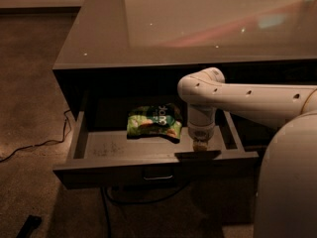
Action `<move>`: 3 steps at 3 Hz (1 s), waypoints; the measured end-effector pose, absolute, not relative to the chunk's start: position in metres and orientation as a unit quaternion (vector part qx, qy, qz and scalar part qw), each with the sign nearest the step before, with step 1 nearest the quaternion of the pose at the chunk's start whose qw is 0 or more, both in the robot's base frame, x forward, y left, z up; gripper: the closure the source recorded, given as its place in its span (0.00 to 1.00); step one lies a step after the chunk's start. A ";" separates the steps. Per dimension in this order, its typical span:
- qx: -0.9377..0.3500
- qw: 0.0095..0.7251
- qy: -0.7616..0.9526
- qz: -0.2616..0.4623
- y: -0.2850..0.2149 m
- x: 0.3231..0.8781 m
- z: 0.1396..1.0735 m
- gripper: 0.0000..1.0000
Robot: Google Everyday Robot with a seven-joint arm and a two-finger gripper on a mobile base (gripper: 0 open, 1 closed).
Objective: Open top drawer
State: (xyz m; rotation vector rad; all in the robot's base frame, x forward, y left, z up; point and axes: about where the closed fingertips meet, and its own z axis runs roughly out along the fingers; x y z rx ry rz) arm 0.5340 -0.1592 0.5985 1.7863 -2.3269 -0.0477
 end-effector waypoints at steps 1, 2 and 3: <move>0.606 0.104 -0.789 -0.016 -0.159 0.534 0.598 0.35; 0.606 0.104 -0.789 -0.016 -0.159 0.534 0.598 0.12; 0.606 0.104 -0.789 -0.016 -0.159 0.534 0.598 0.00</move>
Offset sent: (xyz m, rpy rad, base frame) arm 0.0000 0.0000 0.0000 0.0000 0.0000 0.0000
